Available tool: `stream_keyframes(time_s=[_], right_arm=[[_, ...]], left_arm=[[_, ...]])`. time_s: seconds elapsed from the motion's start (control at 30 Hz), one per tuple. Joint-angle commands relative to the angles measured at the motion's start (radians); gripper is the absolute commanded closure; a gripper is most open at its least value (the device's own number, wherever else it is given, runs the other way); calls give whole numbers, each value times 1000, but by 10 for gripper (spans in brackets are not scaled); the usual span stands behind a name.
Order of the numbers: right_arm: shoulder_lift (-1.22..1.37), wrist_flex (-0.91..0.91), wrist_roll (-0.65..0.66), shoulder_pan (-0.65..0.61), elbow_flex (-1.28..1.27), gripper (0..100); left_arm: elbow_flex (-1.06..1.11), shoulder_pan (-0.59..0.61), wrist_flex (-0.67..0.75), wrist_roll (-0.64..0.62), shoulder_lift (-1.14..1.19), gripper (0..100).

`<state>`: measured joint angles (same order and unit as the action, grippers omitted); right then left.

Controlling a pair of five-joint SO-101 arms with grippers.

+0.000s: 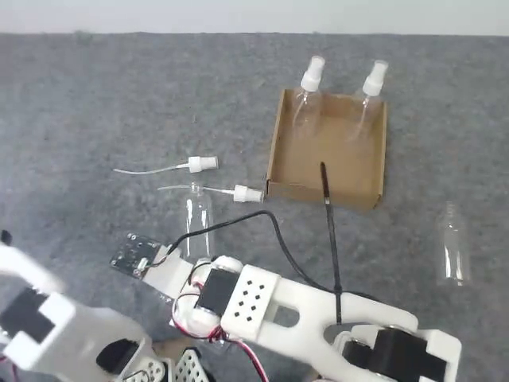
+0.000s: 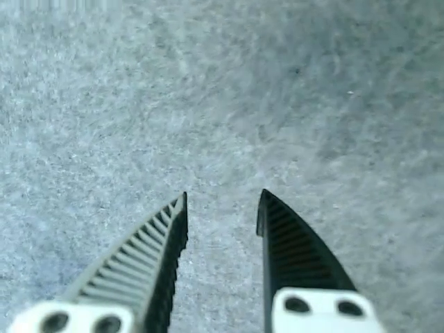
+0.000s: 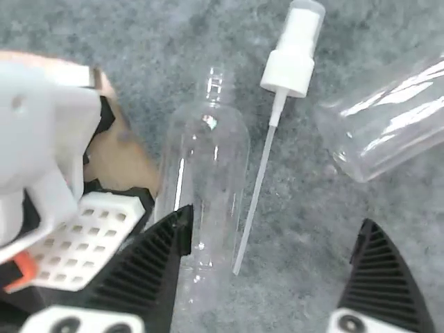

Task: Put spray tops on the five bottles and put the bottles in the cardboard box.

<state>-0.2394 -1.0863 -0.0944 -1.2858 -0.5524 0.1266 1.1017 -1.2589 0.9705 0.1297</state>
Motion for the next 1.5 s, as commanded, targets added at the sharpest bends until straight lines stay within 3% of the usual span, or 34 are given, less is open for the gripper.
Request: stream_keyframes(time_s=[0.0, 0.5, 1.0, 1.27, 1.47], right_arm=[[-7, 35, -44, -19, 2, 690], [-7, 116, -72, -116, -83, 690], [162, 174, -71, -42, -89, 692], [174, 174, -64, -39, -75, 893], [47, -10, -11, 91, -31, 900]], left_arm=[[-84, 14, 11, 3, 8, 852], [-107, 9, 11, 2, 34, 852], [-107, 14, 9, 2, 26, 852], [-107, 14, 9, 2, 26, 852], [-105, 12, 9, 2, 28, 852]])
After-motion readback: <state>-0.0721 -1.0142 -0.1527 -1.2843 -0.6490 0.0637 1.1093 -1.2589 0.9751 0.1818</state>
